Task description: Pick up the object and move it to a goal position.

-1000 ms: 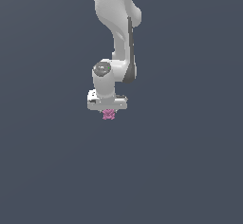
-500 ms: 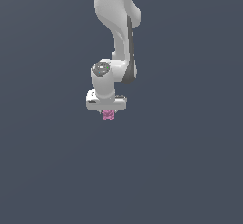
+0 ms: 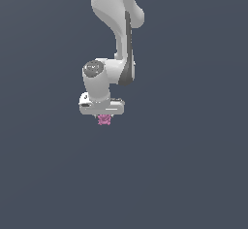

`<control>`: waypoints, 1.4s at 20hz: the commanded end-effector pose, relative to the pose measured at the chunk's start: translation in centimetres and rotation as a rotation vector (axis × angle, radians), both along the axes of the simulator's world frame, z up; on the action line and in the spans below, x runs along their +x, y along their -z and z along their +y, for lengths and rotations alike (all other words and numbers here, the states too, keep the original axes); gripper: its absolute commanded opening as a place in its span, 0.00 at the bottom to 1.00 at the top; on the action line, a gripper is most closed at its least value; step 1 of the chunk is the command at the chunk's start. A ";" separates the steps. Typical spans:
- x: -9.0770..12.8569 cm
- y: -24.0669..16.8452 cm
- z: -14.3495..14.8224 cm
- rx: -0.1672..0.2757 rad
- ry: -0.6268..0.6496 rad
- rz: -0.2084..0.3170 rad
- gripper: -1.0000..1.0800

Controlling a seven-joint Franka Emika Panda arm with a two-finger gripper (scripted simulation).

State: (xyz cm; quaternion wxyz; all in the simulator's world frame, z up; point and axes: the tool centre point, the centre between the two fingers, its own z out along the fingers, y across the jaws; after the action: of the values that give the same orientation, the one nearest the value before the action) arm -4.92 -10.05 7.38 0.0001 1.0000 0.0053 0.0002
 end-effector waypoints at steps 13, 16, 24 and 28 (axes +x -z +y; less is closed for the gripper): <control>7.5 -6.8 -5.8 0.000 0.000 0.000 0.00; 8.9 -7.9 -6.8 0.000 0.000 0.000 0.00; 12.1 -10.6 -9.1 0.000 0.000 0.000 0.00; 13.4 -11.7 -10.1 0.000 0.000 0.000 0.00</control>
State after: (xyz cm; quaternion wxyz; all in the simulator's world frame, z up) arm 8.00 -19.76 18.64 0.0002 1.0000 0.0053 0.0002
